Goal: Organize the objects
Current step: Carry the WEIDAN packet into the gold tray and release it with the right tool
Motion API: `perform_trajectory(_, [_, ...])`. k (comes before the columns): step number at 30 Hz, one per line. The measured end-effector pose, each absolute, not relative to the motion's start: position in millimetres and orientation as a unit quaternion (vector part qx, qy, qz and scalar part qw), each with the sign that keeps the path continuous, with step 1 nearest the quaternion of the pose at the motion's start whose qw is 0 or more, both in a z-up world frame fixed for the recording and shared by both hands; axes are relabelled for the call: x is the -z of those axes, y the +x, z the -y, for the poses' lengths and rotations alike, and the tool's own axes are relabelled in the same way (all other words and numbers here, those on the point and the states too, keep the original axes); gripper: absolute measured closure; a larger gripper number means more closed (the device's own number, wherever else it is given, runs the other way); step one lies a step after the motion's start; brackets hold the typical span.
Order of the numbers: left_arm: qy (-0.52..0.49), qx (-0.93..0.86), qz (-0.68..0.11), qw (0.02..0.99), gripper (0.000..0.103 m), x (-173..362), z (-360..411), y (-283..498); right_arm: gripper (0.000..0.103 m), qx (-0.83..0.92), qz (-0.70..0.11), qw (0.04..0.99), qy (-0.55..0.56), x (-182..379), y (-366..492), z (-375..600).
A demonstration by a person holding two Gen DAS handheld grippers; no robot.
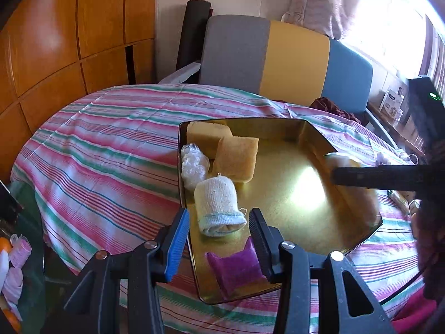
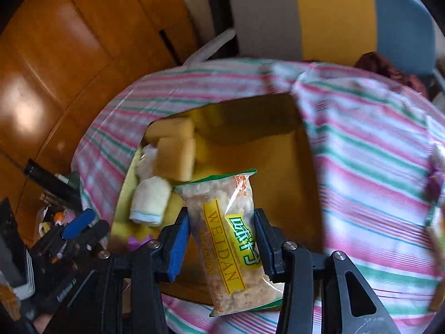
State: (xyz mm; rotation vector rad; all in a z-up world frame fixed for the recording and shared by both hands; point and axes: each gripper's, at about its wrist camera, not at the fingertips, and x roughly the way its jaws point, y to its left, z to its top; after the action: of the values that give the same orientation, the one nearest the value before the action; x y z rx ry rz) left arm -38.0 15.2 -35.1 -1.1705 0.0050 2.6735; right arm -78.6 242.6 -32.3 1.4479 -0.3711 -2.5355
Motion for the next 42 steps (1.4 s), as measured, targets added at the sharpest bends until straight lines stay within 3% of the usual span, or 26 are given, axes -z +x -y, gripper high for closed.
perform_trajectory(17, [-0.409, -0.909, 0.033, 0.079, 0.058, 47, 18, -49, 0.053, 0.782, 0.249, 0.099, 0.563, 110, -157, -166])
perform_trajectory(23, [-0.411, -0.908, 0.036, 0.073, 0.058, 50, 22, -51, 0.053, 0.783, 0.25, 0.117, 0.557, 109, -145, -167])
perform_trajectory(25, [-0.41, -0.908, 0.035, 0.074, 0.058, 49, 21, -51, 0.052, 0.797, 0.23, 0.111, 0.548, 101, -139, -168])
perform_trajectory(30, [-0.406, -0.91, 0.036, 0.074, 0.058, 47, 20, -50, 0.031, 0.852, 0.116, 0.074, 0.505, 72, -117, -162])
perform_trajectory(34, [-0.406, -0.91, 0.033, 0.075, 0.058, 46, 16, -48, 0.029, 0.883, 0.039, 0.044, 0.466, 53, -94, -162])
perform_trajectory(42, [-0.407, -0.909, 0.016, 0.086, 0.058, 42, 2, -42, 0.028, 0.907, -0.016, 0.001, 0.422, 33, -57, -178])
